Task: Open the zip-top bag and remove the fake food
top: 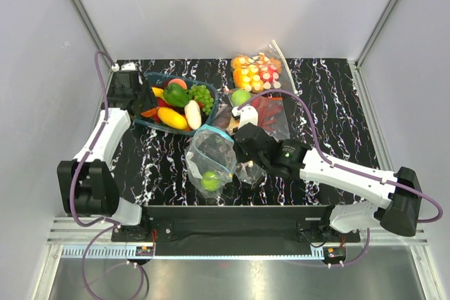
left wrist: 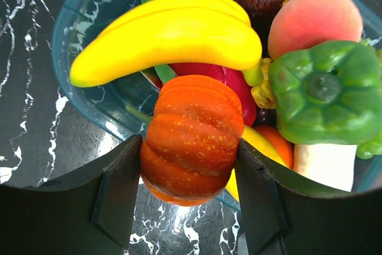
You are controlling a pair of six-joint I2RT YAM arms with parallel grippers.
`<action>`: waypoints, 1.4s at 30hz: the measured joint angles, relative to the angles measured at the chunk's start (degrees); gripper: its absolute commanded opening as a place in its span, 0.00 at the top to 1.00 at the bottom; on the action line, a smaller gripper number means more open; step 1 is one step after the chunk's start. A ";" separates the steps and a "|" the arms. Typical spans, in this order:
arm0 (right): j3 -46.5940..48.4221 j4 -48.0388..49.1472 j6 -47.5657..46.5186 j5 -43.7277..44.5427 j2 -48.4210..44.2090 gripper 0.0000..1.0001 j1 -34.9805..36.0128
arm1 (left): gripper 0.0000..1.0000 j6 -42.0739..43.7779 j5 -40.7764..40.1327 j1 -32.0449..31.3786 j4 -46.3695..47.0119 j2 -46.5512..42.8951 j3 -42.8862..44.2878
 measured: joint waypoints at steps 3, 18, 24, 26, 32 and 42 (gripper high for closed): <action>0.00 -0.02 0.00 0.00 0.00 0.95 0.00 | 0.55 0.00 0.24 0.07 0.66 1.14 -0.39; 0.00 0.00 -0.13 -0.02 0.00 0.95 0.00 | 0.49 1.20 -2.75 0.24 3.69 2.34 -3.91; 0.00 0.00 -0.42 -0.02 0.00 0.95 0.00 | 0.34 1.36 -4.46 0.28 5.75 2.71 -4.61; 0.00 0.00 -0.50 -0.04 0.00 0.95 0.00 | 0.27 1.46 -4.72 0.28 5.88 2.71 -4.66; 0.00 0.02 -0.66 -0.13 0.07 0.95 0.00 | 0.12 1.66 -4.79 0.26 6.27 2.71 -5.16; 0.00 0.02 -0.66 -0.17 0.07 0.95 0.00 | 0.01 1.51 -4.74 0.26 5.92 2.01 -5.35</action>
